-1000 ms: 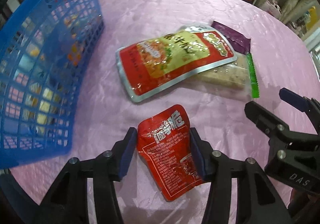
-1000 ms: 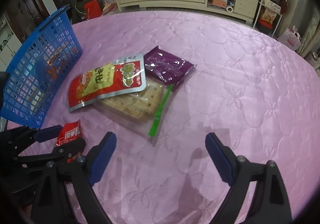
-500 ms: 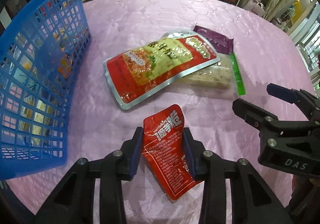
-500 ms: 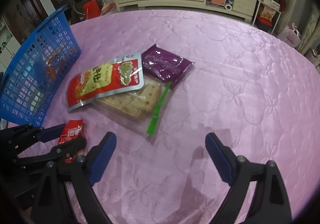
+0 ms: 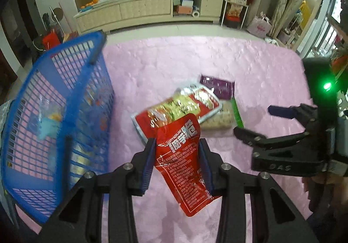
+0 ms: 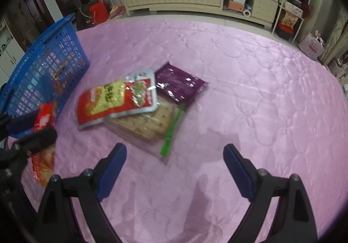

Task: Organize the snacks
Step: 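Carry the red packet over the basket while the right tool grasps the spicy pouch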

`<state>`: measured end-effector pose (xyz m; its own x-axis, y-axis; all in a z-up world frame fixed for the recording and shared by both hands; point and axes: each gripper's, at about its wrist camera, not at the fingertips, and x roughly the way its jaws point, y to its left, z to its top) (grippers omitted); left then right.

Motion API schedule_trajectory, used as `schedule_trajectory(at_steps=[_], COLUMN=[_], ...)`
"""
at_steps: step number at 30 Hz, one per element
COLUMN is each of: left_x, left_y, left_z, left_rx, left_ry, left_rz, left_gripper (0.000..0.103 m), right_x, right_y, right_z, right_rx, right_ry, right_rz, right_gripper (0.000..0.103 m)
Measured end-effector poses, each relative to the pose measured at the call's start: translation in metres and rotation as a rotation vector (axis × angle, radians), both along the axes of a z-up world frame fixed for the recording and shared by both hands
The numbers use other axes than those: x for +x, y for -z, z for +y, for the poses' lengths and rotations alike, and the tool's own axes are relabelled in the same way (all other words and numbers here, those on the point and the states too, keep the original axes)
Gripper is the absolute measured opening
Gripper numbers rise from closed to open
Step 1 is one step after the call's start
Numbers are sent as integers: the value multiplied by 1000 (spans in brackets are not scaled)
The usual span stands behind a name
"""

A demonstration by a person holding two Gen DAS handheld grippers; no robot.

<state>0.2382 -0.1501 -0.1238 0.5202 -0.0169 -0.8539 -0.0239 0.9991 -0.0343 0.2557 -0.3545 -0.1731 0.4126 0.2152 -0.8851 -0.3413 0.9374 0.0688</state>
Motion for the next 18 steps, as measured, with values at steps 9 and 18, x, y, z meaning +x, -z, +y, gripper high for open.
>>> schedule_trajectory(at_steps=[9,18], left_x=[-11,-20], left_y=[-40,-54], left_z=[46,115], left_rx=[-23,-14], left_ry=[-1,-122], left_rz=[-97,-134], left_gripper=[36,37], right_x=[7,14], right_y=[-13,16], right_z=[53,101], right_rx=[-182,-362], right_ry=[-166,-382], right_rz=[-40,-7], right_gripper=[93,93])
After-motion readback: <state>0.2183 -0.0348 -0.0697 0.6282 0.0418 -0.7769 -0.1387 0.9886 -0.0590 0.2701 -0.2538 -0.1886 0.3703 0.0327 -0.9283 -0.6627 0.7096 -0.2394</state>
